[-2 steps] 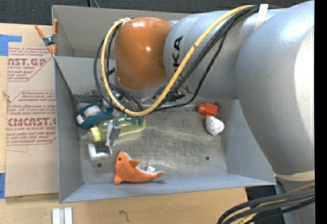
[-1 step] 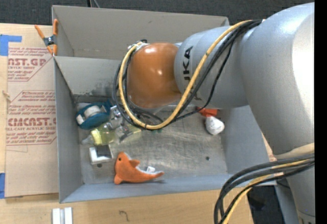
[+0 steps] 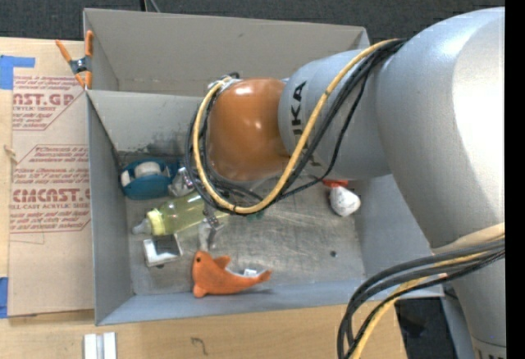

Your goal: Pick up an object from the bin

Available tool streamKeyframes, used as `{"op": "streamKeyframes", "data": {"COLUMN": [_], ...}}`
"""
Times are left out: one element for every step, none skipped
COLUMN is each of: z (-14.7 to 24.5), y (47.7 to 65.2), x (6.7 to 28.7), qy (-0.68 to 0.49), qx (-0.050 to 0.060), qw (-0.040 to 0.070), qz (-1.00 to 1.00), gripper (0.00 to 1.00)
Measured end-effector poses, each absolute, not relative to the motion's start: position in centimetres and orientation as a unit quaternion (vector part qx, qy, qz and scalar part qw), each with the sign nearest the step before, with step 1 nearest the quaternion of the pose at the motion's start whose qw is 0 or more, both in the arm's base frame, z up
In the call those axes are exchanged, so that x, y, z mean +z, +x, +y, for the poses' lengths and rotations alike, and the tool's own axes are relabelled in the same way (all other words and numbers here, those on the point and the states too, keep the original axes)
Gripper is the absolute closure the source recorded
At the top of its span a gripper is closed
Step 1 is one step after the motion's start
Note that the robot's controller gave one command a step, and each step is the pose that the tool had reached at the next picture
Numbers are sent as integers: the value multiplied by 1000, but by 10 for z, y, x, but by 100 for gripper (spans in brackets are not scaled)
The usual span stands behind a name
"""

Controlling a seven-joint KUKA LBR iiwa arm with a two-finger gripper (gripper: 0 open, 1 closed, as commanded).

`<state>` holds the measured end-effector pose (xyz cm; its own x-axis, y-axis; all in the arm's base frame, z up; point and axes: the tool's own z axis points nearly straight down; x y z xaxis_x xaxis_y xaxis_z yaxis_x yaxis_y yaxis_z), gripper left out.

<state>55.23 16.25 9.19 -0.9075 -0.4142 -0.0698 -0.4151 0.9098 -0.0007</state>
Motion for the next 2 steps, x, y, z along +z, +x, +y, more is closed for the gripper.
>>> {"op": "streamKeyframes", "data": {"z": [153,153], "y": [536,536], "x": [74,74], "qy": [-210,-210], "qx": [1,1], "qw": [1,1], "qz": [978,978], "gripper": [100,100]}}
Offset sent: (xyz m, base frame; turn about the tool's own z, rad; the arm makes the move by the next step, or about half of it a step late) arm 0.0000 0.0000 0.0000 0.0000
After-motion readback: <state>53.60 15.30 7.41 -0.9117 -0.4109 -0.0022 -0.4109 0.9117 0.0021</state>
